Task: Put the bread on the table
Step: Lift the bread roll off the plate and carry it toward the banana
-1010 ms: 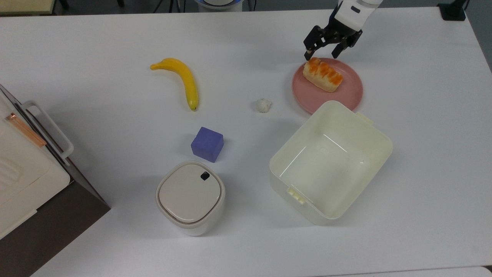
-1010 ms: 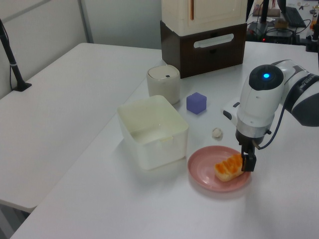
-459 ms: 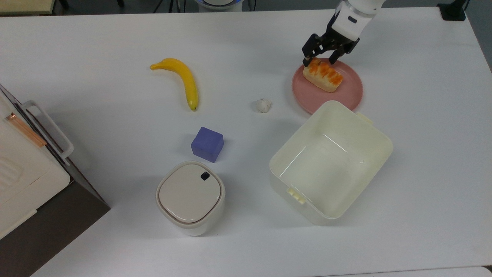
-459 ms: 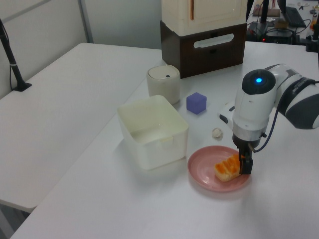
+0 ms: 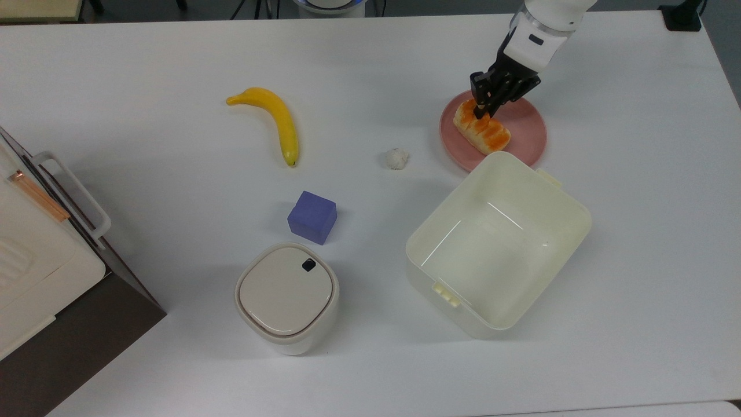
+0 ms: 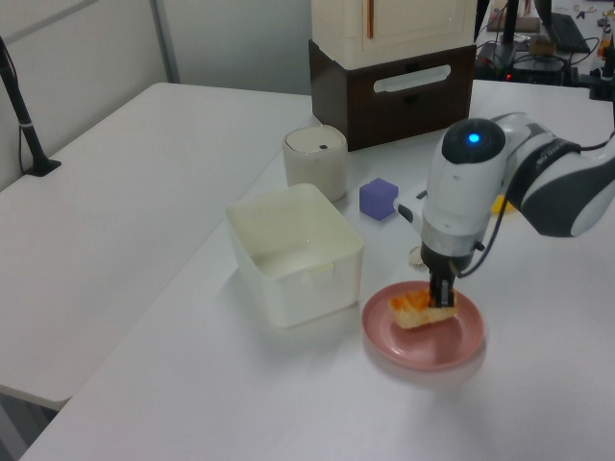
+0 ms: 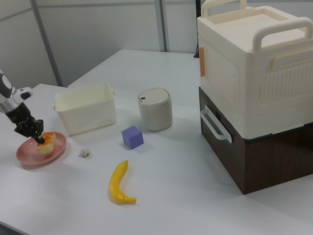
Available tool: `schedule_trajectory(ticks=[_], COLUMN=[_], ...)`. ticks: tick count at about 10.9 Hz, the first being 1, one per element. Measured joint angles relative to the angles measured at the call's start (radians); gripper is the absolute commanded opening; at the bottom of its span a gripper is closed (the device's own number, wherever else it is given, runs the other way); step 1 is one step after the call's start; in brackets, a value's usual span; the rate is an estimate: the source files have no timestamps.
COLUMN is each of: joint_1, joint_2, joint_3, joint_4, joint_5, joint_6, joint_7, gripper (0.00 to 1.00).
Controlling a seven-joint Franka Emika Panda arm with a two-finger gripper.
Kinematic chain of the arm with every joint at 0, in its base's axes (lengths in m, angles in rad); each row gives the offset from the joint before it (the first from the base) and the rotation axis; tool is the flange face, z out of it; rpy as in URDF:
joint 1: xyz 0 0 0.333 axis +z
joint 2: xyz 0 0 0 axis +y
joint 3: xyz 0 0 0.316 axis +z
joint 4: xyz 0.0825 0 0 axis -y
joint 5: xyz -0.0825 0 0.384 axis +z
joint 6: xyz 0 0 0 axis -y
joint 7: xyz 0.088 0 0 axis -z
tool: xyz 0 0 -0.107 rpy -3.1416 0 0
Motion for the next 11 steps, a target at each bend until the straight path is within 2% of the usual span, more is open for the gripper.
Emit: schedule_trajectory(ticks=[1, 3, 5, 6, 7, 9, 11], joint_1=[-0.017, -0.041, -0.05, -0.054, -0.059, -0.075, -0.08], joint_2=[-0.01, -0.051, -0.099, -0.12, -0.132, -0.126, -0.109], joint_3=[0.0, -0.004, -0.045, -0.075, -0.114, -0.194, -0.217], joint_4=[0.013, 0.04, 0.088, 0.102, 0.103, 0.089, 0.032], joint_5=[0.008, 0.112, 0.206, 0.219, 0.218, 0.151, 0.066], joint_6=[-0.003, -0.08, -0.243, -0.312, -0.349, -0.377, -0.382], joint_7=[-0.042, -0.198, -0.406, -0.487, -0.526, -0.565, -0.587], gripper=[0.0, 0.0, 0.0, 0.0, 0.0, 0.0, 0.0])
